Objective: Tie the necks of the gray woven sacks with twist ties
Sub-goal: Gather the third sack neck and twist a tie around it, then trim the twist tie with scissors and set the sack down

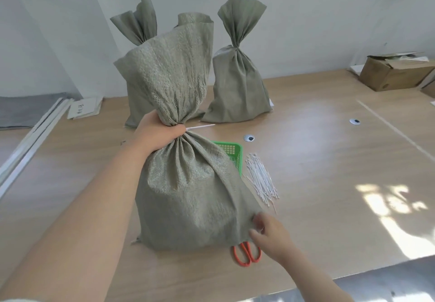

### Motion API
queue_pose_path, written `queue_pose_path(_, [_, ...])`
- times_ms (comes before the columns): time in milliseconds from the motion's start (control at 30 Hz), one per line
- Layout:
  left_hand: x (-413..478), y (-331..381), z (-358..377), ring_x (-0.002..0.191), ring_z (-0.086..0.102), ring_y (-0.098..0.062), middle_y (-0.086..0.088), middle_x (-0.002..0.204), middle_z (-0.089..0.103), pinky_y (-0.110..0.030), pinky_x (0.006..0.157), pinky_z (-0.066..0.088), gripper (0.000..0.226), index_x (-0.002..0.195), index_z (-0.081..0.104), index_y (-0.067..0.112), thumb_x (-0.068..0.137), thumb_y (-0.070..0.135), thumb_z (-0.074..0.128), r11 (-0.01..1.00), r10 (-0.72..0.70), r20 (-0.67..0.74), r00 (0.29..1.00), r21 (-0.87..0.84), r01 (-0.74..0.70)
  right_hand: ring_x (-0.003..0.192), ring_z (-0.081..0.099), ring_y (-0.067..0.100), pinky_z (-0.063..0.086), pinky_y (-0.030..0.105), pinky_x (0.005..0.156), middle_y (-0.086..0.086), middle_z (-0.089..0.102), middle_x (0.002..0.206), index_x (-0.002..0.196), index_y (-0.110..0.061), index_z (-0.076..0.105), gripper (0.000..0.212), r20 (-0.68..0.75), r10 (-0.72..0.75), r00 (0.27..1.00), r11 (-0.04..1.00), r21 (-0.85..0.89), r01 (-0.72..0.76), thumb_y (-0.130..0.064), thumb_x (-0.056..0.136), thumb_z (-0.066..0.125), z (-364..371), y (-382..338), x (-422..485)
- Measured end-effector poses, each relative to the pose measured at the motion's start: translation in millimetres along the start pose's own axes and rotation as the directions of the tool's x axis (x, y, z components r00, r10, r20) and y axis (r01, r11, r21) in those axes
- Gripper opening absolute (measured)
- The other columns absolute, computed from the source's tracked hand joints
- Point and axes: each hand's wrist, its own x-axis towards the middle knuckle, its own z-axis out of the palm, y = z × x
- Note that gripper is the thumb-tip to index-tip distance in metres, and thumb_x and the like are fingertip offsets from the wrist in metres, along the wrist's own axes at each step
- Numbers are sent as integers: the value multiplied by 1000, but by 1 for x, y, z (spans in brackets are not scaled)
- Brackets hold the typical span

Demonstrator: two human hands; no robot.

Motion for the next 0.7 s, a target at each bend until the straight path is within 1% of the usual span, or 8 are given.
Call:
queue_pose_path(67, [4,-2,0,84,51,-19,8,77,53,-36,80,47,25,98,63,7,80,24,68,1000,5,-8,1000,-10,-5,71,51,15,36,20,60,-10,54,71,72,-28,44,15,42,36,998,998,-46,-34,-33,72,58,17,3,-3])
queue_pose_path(167, [9,-6,0,87,56,-20,10,80,56,-41,88,51,28,101,64,8,80,26,69,1000,-3,-2,1000,-31,3,66,50,10,35,13,55,-9,56,69,76,-29,48,19,50,135,990,988,-76,-131,-39,81,63,46,11,-5])
queue_pose_path(233, [12,-10,0,88,57,-22,9,81,57,-40,86,51,29,100,64,8,79,26,69,999,-2,-1,1000,-37,2,67,52,11,36,16,54,-7,59,72,77,-26,50,29,44,187,981,982,-41,-185,-51,82,63,63,18,-7])
queue_pose_path(300, [13,-11,1,87,57,-21,8,80,58,-38,82,51,29,99,64,7,79,27,69,999,2,-5,1000,-38,-2,76,56,13,39,23,60,-8,60,82,80,-30,48,30,40,198,979,980,-25,-197,-57,84,61,75,23,-7])
queue_pose_path(400, [15,-15,0,87,59,-22,6,83,61,-36,78,51,27,98,65,9,78,28,68,998,-6,3,1000,-58,6,102,62,23,37,27,72,1,63,102,106,-25,55,32,17,221,975,974,-51,-220,-53,92,56,89,28,-5])
queue_pose_path(467, [16,-15,1,88,59,-21,6,84,63,-32,71,48,25,96,65,10,78,27,67,998,7,3,1000,-58,-7,109,62,28,42,31,76,8,64,113,116,-18,53,34,15,250,968,958,-148,-245,-45,95,54,96,34,1])
queue_pose_path(567, [16,-16,2,89,59,-19,8,86,63,-32,74,47,24,96,66,12,77,27,67,998,28,-4,1000,-54,-29,111,61,30,42,32,77,11,62,117,119,-15,51,29,32,274,961,937,-235,-259,-34,98,50,101,37,9])
queue_pose_path(700, [16,-17,2,89,60,-16,10,85,64,-29,73,44,20,93,67,15,77,28,68,997,24,-6,1000,-67,-24,109,62,33,45,36,78,13,64,113,117,-14,51,29,23,275,961,924,-284,-258,-35,99,45,105,34,14])
